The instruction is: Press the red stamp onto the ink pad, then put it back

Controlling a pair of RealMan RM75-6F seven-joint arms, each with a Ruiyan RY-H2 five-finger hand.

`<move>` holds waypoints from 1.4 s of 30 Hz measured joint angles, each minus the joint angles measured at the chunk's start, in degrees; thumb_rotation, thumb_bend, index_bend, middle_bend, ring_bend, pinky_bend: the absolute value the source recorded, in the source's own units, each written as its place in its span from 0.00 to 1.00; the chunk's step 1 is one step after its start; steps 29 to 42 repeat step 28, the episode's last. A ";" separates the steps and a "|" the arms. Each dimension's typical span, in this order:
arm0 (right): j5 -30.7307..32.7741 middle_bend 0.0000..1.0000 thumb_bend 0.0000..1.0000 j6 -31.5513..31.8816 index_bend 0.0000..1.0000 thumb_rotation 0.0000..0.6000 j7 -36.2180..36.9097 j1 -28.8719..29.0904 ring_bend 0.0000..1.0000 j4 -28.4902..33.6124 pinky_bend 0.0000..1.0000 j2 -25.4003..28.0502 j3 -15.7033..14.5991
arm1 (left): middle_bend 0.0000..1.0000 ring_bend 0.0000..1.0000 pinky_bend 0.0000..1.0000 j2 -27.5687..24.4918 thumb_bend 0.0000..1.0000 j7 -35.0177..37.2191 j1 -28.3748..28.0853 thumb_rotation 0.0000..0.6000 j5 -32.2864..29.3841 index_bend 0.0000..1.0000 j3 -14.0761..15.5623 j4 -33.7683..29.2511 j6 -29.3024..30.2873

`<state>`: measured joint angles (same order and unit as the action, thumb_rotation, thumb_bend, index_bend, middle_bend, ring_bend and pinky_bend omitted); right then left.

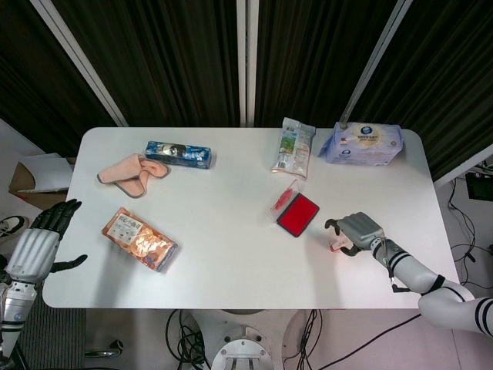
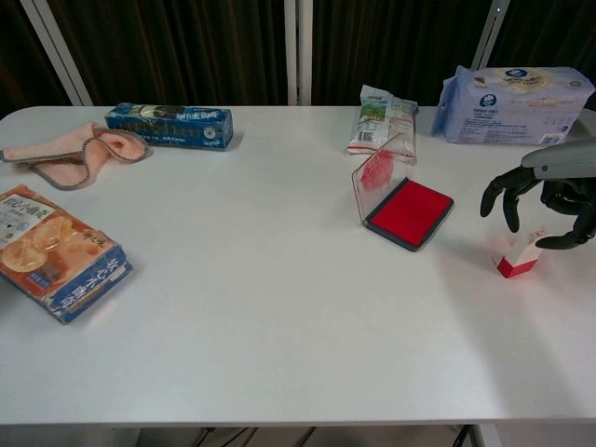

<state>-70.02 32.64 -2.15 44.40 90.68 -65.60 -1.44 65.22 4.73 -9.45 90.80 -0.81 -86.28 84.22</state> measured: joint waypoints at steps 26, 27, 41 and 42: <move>-10.37 0.00 0.09 50.79 0.00 1.00 -5.01 -25.38 0.00 2.33 0.00 1.88 0.89 | 0.07 0.08 0.18 -1.24 0.02 -1.47 0.40 0.97 0.76 0.04 -0.19 -1.94 1.44; -10.42 0.00 0.09 53.08 0.00 1.00 -5.37 -27.35 0.00 1.51 0.00 0.89 1.16 | 0.07 0.08 0.18 -1.27 0.02 -1.56 0.39 0.97 0.79 0.04 -0.20 -2.04 1.45; -10.46 0.00 0.09 54.86 0.00 1.00 -5.63 -29.12 0.00 0.74 0.00 -0.04 1.39 | 0.07 0.08 0.18 -1.30 0.02 -1.69 0.39 0.96 0.82 0.04 -0.20 -2.16 1.47; -10.46 0.00 0.09 54.86 0.00 1.00 -5.63 -29.12 0.00 0.74 0.00 -0.04 1.39 | 0.07 0.08 0.18 -1.30 0.02 -1.69 0.39 0.96 0.82 0.04 -0.20 -2.16 1.47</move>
